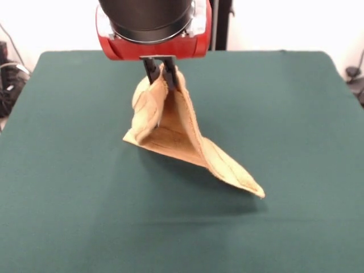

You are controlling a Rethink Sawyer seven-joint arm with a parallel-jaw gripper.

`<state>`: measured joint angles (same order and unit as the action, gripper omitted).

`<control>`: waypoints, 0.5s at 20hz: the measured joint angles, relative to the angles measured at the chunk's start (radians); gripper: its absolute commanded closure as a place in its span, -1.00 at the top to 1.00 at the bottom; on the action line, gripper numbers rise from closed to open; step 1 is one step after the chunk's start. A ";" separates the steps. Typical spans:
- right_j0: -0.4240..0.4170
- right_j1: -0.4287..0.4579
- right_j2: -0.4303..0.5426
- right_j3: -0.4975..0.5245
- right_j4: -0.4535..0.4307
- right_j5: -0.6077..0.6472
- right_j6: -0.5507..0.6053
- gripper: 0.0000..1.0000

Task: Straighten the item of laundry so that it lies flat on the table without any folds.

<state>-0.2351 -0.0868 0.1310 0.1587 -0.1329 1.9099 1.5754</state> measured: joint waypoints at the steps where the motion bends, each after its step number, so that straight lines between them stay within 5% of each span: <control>1: 0.000 0.001 0.004 -0.003 0.000 0.000 0.000 -1.00; 10: -0.001 0.004 0.039 -0.032 -0.015 0.000 0.000 -1.00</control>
<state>-0.2356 -0.0827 0.1697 0.1264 -0.1477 1.9099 1.5754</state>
